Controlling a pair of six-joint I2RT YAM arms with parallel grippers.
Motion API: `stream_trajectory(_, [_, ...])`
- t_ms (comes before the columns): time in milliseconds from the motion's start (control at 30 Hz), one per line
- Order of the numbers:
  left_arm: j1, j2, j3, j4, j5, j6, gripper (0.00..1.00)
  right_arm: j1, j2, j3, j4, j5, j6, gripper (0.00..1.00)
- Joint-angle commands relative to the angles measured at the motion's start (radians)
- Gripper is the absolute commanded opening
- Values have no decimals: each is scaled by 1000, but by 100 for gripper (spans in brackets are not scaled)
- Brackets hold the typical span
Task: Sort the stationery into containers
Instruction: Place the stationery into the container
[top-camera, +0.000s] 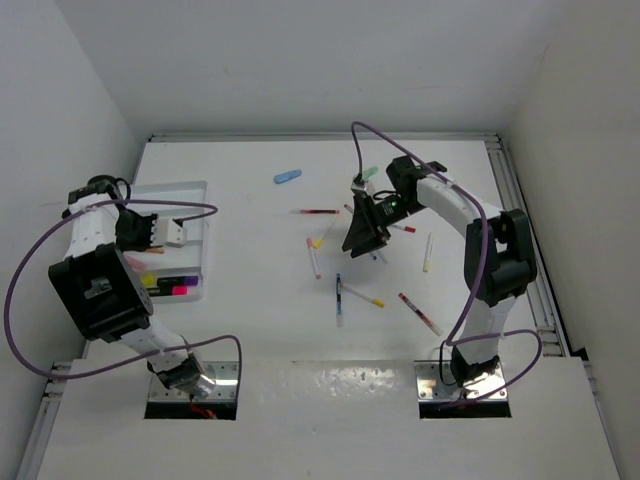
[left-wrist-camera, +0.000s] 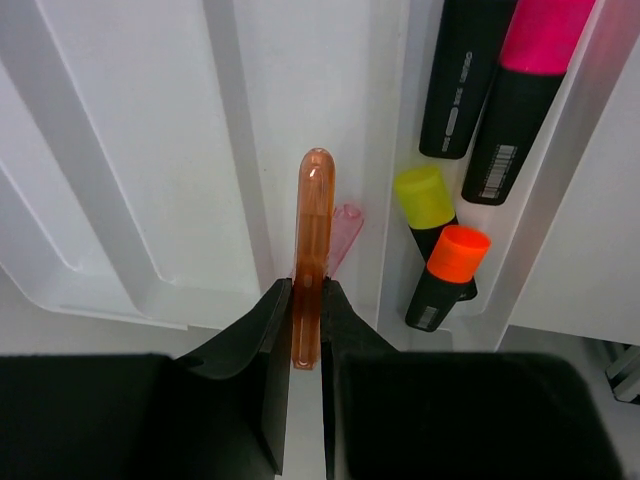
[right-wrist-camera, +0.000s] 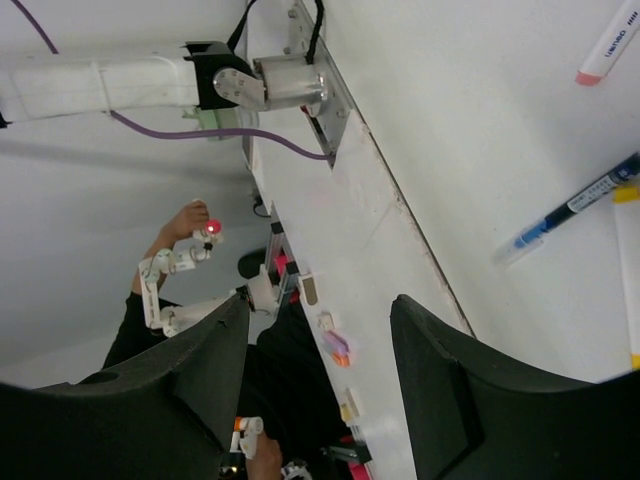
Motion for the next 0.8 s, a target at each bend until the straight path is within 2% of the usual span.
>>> stream_trajectory(0, [42,30,-35,87,-28,101,0,5,-26,13,-18,24,-37,58])
stream_trajectory(233, [66,110,-27,207,-43,89,0,5,-17,51,-59,145,-83,58])
stream_trajectory(567, [70,203,36,195,-28,76,3,5,-11,60,-102,216,-147,58])
stream_trajectory(733, [73,219,13,227,-58,80,13,2,-20,72,-99,254,-156,58])
stream_trajectory(767, [75,220,16,227,-59,78,18,1,-24,74,-95,282,-156,58])
